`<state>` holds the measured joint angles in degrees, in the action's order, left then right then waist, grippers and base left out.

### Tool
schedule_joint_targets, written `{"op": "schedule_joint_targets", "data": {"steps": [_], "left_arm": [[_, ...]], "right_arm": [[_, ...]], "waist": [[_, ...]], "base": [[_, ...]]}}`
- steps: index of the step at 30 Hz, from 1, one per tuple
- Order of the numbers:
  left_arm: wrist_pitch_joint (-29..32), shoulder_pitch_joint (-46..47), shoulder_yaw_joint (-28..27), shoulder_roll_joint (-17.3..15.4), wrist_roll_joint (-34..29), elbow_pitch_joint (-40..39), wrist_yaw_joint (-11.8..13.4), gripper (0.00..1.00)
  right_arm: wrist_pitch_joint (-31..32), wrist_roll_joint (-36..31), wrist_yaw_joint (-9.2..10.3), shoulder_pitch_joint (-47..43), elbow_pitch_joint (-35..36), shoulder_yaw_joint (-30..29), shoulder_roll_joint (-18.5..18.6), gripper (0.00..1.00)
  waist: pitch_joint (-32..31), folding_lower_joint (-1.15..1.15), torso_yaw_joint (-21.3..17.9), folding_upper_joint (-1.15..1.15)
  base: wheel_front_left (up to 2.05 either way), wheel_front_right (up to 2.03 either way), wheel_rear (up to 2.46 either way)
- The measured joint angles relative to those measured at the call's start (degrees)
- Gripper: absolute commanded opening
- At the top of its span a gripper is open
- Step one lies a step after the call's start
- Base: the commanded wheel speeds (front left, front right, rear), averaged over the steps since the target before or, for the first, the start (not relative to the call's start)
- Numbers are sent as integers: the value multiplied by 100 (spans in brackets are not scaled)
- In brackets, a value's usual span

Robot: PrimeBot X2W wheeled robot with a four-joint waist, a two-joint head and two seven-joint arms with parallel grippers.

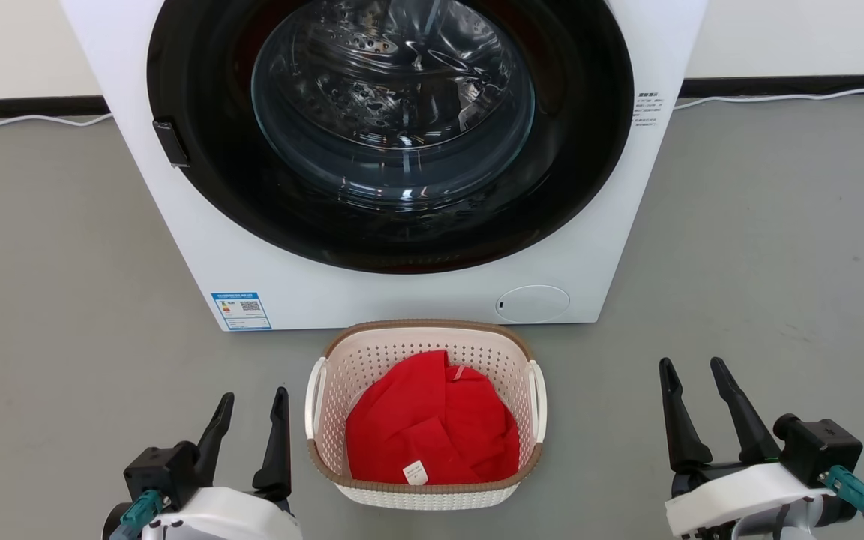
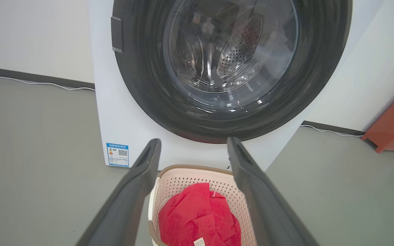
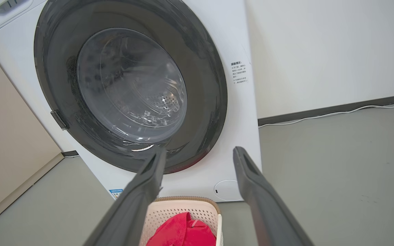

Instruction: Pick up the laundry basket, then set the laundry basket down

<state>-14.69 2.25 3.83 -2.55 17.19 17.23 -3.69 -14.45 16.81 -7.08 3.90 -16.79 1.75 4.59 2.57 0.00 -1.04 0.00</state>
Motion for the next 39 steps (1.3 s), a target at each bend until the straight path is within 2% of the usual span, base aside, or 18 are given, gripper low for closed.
{"op": "schedule_joint_targets", "data": {"steps": [28, 29, 35, 39], "left_arm": [[0, 20, 82, 1, 115, 218, 63, 100], [2, 15, 82, 5, 130, 248, 62, 0], [59, -220, 84, 55, 174, 580, 63, 0], [116, -219, 56, 55, 480, 567, 63, 0]], "right_arm": [[0, -24, 0, 244, -471, 209, 51, 100], [1, -24, 1, 222, -494, 208, 43, 0], [34, 53, 1, -77, -789, 215, -26, 0], [91, 327, 1, -65, -762, 187, -29, 0]], "waist": [[-32, 0, -38, 0], [-30, 0, -38, 0], [-34, 0, -35, 0], [-57, 4, -30, 0]], "base": [[0, 0, 0], [0, 0, 0], [0, 0, 0], [0, 0, 0]]}}
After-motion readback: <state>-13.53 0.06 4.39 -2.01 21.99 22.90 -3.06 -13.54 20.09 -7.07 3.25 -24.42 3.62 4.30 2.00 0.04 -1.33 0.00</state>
